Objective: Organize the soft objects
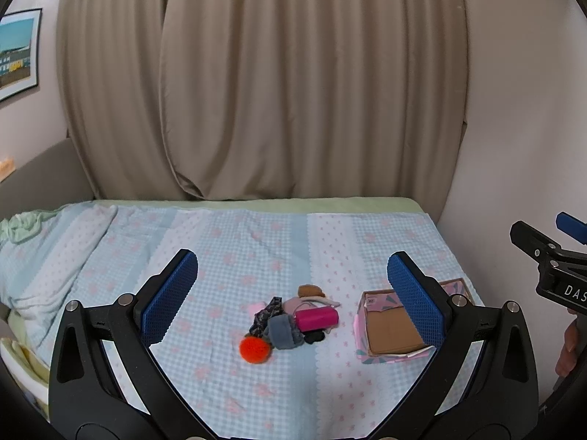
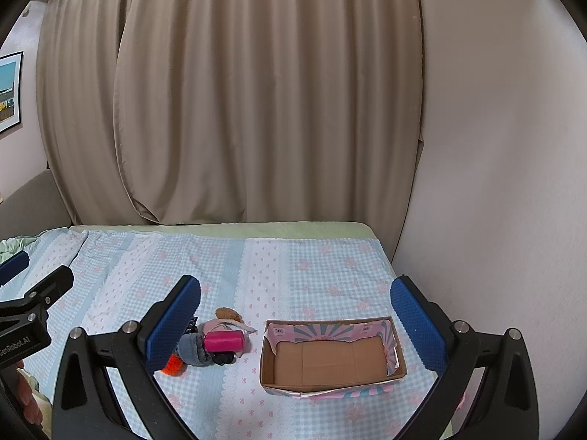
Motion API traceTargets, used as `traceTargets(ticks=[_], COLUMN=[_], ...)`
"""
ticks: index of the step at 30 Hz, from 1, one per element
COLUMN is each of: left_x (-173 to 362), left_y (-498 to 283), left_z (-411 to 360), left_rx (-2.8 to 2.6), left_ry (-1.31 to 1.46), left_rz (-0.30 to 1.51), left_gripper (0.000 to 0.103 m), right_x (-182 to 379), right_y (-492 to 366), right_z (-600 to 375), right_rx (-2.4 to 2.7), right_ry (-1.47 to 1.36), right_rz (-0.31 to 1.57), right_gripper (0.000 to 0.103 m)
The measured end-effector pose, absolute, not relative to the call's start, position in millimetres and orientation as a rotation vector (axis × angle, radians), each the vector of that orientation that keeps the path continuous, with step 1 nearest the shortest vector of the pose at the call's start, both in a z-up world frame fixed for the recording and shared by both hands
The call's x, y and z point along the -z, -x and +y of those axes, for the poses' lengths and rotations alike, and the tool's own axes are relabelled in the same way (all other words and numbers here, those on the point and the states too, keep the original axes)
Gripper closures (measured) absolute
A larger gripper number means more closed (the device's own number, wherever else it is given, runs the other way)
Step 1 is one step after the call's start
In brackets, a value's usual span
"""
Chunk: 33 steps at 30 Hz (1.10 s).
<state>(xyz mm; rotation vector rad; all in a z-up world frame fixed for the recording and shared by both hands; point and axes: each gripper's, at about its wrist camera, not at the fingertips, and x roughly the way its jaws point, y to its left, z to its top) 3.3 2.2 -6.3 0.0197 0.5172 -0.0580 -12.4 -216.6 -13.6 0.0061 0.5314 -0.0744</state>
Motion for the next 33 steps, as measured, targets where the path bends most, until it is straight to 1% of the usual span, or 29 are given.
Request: traceTargets(ticks=[33], left_x=[6.2], left_y=[-1.0], left_z=[-5.2], left_rx=[0.067], left_ry=[-0.022], left_rz=[0.515], left_gripper=[0.001], right_x=[11.8], right_y=[12.4], right_z=[-215.3], right_rx=[0.074], right_ry=[-0.021], right_rz=[0.552], right_gripper=[0.000])
